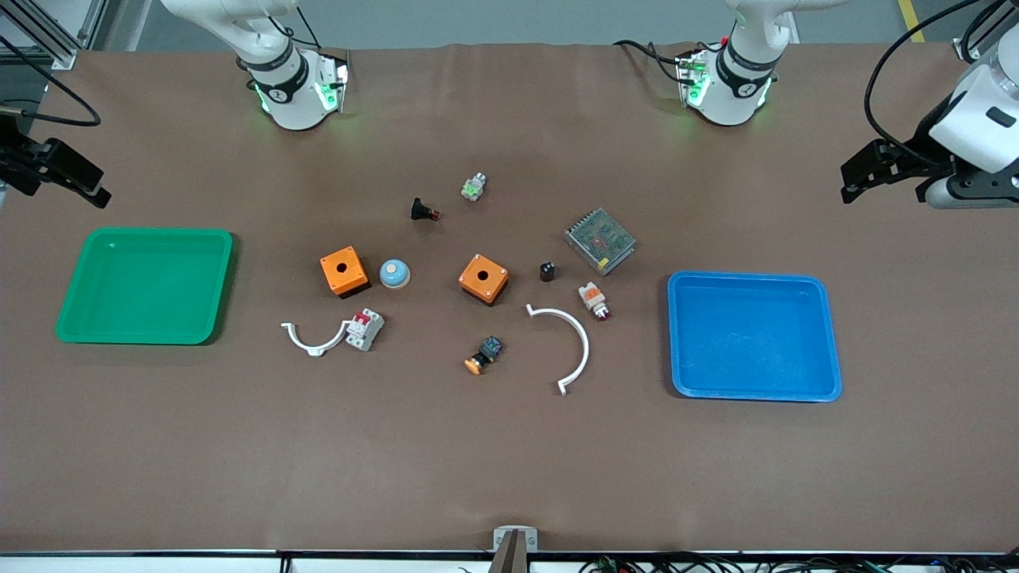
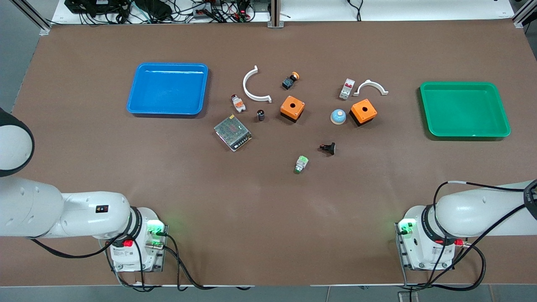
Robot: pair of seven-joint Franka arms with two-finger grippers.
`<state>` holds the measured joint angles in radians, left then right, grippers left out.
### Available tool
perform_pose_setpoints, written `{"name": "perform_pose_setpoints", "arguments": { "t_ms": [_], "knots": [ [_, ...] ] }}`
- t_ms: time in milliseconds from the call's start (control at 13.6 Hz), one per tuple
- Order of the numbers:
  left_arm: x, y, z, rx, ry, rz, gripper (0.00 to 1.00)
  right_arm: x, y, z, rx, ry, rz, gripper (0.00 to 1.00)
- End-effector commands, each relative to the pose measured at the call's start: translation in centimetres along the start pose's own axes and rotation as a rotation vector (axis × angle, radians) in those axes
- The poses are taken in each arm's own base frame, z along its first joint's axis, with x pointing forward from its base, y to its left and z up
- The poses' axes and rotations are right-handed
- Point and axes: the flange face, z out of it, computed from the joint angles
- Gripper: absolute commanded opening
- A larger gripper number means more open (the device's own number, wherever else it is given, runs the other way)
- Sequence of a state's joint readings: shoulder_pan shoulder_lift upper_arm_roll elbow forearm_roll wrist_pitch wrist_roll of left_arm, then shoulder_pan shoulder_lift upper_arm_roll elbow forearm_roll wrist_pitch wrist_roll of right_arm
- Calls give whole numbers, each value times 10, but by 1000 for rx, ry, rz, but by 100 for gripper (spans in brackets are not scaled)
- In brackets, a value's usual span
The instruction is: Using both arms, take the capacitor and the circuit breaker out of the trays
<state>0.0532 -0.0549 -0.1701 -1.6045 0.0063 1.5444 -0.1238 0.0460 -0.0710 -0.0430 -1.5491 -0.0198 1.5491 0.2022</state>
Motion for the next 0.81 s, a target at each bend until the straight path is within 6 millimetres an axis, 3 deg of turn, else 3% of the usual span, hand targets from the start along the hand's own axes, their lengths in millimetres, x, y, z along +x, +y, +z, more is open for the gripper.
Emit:
{"name": "perform_pose_setpoints", "arguments": {
  "t_ms": [0, 294, 736],
  "knots": [
    [-14, 4, -2, -9, -61, -20, 100, 1, 3, -2, -15, -4, -5, 100],
    [-6, -1, -24, -6, -13, -16, 100, 1, 3, 4, -17, -17, -10, 100],
    [1, -2, -10, -3, -54, -23, 100, 1, 4, 4, -17, -16, -13, 100]
  ]
}}
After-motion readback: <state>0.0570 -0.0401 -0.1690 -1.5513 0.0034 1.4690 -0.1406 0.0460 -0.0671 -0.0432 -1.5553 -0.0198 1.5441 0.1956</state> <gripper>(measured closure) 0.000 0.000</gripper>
